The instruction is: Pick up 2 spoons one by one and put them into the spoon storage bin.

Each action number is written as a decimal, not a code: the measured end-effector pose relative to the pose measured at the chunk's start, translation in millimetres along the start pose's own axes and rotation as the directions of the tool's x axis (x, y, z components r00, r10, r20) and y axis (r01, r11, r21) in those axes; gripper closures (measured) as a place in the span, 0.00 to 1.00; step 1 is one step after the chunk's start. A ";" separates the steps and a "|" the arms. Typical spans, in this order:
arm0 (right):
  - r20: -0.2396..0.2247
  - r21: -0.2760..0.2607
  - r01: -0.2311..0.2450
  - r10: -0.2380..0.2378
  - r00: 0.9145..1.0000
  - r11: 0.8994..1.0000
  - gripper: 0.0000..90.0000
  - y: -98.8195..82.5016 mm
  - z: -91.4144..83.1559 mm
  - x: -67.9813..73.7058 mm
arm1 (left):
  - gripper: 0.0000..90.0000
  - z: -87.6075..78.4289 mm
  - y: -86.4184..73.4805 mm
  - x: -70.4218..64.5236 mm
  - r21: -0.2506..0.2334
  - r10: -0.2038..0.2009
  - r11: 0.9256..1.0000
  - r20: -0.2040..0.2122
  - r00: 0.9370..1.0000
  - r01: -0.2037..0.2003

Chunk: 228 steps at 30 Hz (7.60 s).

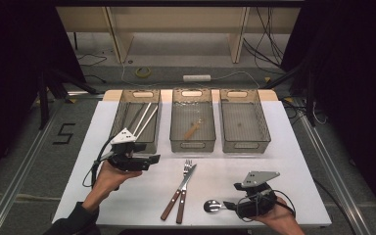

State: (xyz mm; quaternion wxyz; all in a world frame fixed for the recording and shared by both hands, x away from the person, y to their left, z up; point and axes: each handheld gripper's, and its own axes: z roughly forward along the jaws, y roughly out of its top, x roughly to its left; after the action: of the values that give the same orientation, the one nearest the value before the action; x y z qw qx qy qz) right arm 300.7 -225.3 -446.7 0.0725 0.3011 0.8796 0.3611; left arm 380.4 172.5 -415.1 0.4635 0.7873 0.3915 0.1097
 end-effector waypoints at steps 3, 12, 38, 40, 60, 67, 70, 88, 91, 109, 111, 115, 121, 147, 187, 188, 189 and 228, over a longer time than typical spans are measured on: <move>-0.002 0.004 0.005 -0.005 1.000 1.000 0.34 -0.4 0.4 0.2 | 0.29 -4.8 -7.1 -2.1 -0.022 -0.014 1.000 -0.002 1.000 0.014; -0.012 0.058 0.022 -0.022 1.000 0.998 0.42 -1.5 4.6 2.3 | 0.28 -19.5 -25.3 -9.3 -0.081 -0.020 0.997 0.012 1.000 0.020; 0.011 0.295 0.094 -0.102 0.995 0.951 0.67 -2.6 12.2 2.1 | 0.27 -30.6 -42.3 -22.6 -0.114 0.021 0.993 -0.006 1.000 -0.022; -0.001 0.304 0.098 -0.102 0.995 0.948 0.68 -2.4 12.6 0.3 | 0.27 -30.8 -42.3 -22.6 -0.116 0.020 0.993 -0.008 1.000 -0.021; 0.005 0.402 0.133 -0.148 0.989 0.906 0.78 2.9 19.7 1.7 | 0.26 -31.2 -43.2 -24.3 -0.122 0.017 0.992 -0.009 1.000 -0.018; 0.008 0.435 0.165 -0.187 0.982 0.885 0.81 7.4 21.9 3.6 | 0.26 -30.7 -43.4 -25.0 -0.119 0.021 0.993 -0.009 1.000 -0.022; 0.004 0.445 0.185 -0.208 0.978 0.876 0.83 8.7 22.4 4.9 | 0.26 -30.5 -43.3 -24.7 -0.117 0.024 0.993 -0.009 1.000 -0.025; -0.003 0.421 0.261 -0.287 0.958 0.869 1.00 12.2 16.5 11.0 | 0.26 -30.0 -43.4 -25.0 -0.114 0.024 0.993 -0.007 1.000 -0.024; 0.015 0.396 0.254 -0.282 0.959 0.882 1.00 14.5 12.7 10.6 | 0.26 -29.9 -43.2 -25.1 -0.115 0.022 0.993 -0.006 1.000 -0.022; 0.096 0.243 0.188 -0.217 0.972 0.952 1.00 49.8 0.8 -17.8 | 0.26 -30.6 -43.4 -24.2 -0.129 0.014 0.991 -0.011 1.000 -0.015; 0.095 0.218 0.181 -0.205 0.974 0.959 1.00 56.8 2.9 -21.8 | 0.26 -30.7 -43.4 -24.2 -0.130 0.016 0.991 -0.011 1.000 -0.017; 0.103 0.172 0.150 -0.170 0.980 0.974 1.00 71.2 6.1 -29.5 | 0.26 -30.6 -43.5 -24.5 -0.129 0.015 0.991 -0.011 1.000 -0.017; 0.123 0.113 0.110 -0.124 0.985 0.987 1.00 88.0 9.1 -40.0 | 0.26 -30.8 -43.4 -24.6 -0.131 0.017 0.991 -0.011 1.000 -0.018; 0.175 0.005 -0.021 0.020 0.984 1.000 1.00 146.4 29.7 -74.0 | 0.25 -31.9 -43.0 -24.6 -0.154 0.011 0.988 -0.011 1.000 -0.013; 0.232 -0.039 -0.175 0.179 0.956 0.984 1.00 198.3 69.4 -112.1 | 0.22 -31.1 -42.6 -26.6 -0.164 0.010 0.986 -0.011 1.000 -0.012; 0.229 -0.043 -0.182 0.187 0.955 0.982 1.00 198.8 70.0 -112.8 | 0.22 -31.2 -42.9 -26.5 -0.163 0.013 0.986 -0.012 1.000 -0.015; 0.229 -0.040 -0.182 0.186 0.955 0.983 1.00 199.7 70.4 -113.1 | 0.22 -31.4 -42.9 -26.3 -0.163 0.012 0.987 -0.011 1.000 -0.014; 0.253 -0.007 -0.225 0.220 0.942 0.974 1.00 210.4 109.0 -116.9 | 0.22 -30.0 -43.1 -29.4 -0.153 0.026 0.988 0.007 1.000 -0.025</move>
State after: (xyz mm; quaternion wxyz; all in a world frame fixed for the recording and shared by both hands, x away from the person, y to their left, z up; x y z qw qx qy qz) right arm 533.2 -111.5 -393.9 0.1393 0.4427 0.8274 0.3162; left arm 322.5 182.1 -428.3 0.5227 0.7549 0.3698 0.1419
